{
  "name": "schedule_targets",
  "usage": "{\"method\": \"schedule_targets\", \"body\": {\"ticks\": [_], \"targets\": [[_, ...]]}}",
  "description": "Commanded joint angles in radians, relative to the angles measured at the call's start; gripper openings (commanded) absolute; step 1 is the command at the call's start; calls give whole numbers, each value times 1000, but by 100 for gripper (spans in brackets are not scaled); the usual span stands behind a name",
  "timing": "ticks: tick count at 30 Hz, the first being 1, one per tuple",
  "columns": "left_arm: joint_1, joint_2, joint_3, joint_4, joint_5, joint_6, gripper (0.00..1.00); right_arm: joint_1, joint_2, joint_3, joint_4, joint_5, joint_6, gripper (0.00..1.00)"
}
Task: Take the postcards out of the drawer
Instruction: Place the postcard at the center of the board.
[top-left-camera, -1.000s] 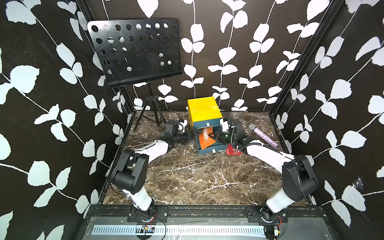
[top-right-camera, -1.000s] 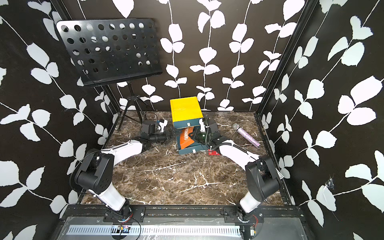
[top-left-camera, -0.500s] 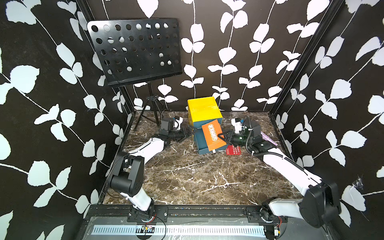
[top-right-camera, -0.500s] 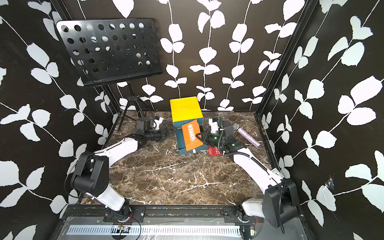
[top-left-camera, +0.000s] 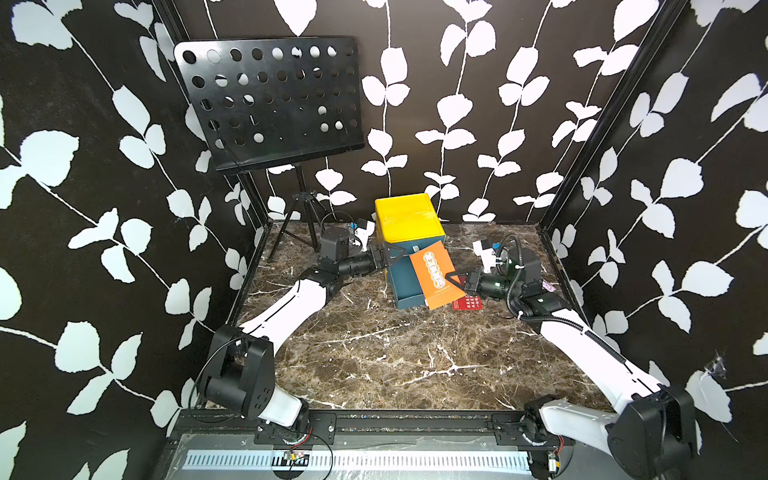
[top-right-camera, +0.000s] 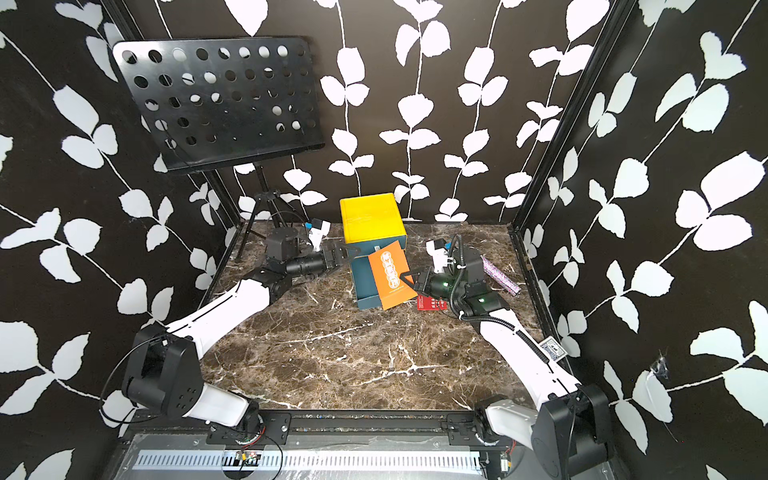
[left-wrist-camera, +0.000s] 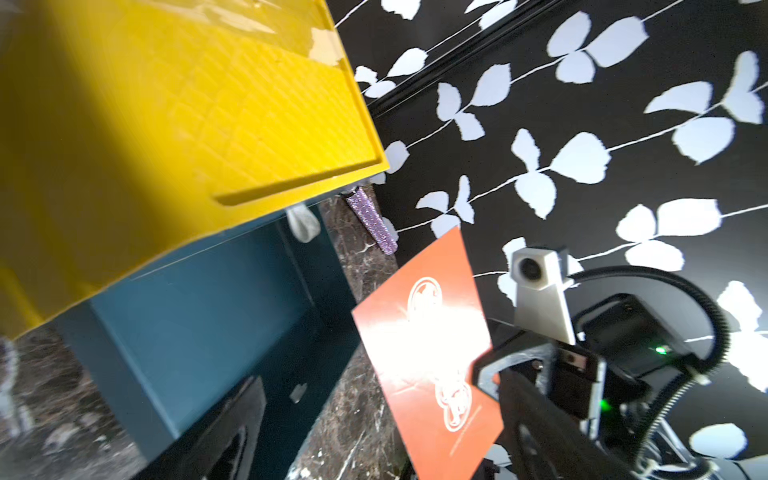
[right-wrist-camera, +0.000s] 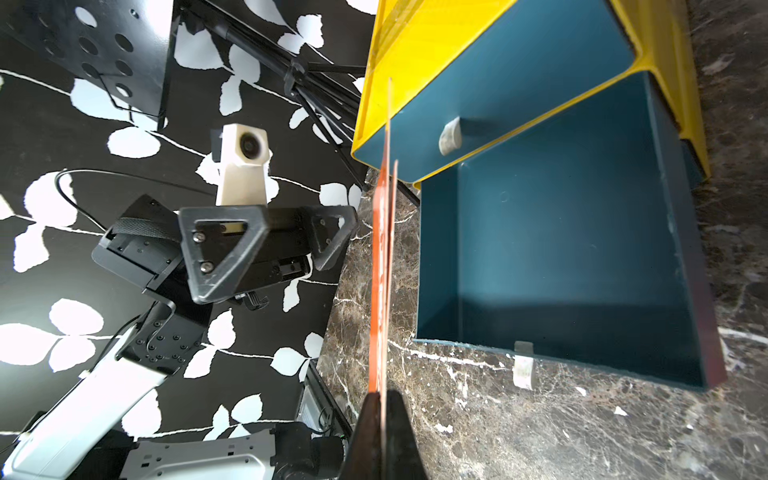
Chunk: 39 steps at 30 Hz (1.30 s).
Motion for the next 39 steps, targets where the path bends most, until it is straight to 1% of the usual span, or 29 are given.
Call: {"method": "schedule_targets", "body": {"ticks": [1, 7, 9, 13, 18, 21, 26, 28, 29, 30, 32, 34, 39], "targets": [[-15, 13, 14, 120, 33, -61, 85, -12, -19, -17, 108, -46, 0, 1], [-57, 70, 56, 141, 40, -62, 73, -32, -24, -42, 172, -62, 39, 0], [-63, 86, 66, 145, 41, -64, 71, -35, -23, -47, 197, -67, 55, 0], [-70, 114, 80, 181, 44, -81, 64, -38, -16, -47, 225, -76, 74, 0], [-72, 136, 99, 198, 30, -84, 64, -38, -1, -56, 296, -95, 122, 0], [-73, 148, 117, 205, 26, -88, 62, -37, 3, -54, 300, -96, 124, 0], [-73, 155, 130, 235, 25, -99, 43, -38, 5, -51, 281, -91, 110, 0], [-73, 155, 130, 234, 24, -101, 40, -38, 7, -53, 272, -88, 104, 0], [-73, 155, 130, 234, 26, -101, 37, -38, 7, -54, 272, -88, 103, 0], [-73, 155, 130, 235, 26, -99, 30, -38, 8, -55, 271, -86, 103, 0], [-73, 153, 125, 236, 25, -100, 20, -38, 7, -57, 269, -83, 102, 0], [-73, 150, 122, 233, 22, -98, 7, -38, 7, -57, 261, -80, 95, 0], [-73, 140, 113, 224, 11, -86, 0, -38, 0, -59, 232, -73, 74, 0]]}}
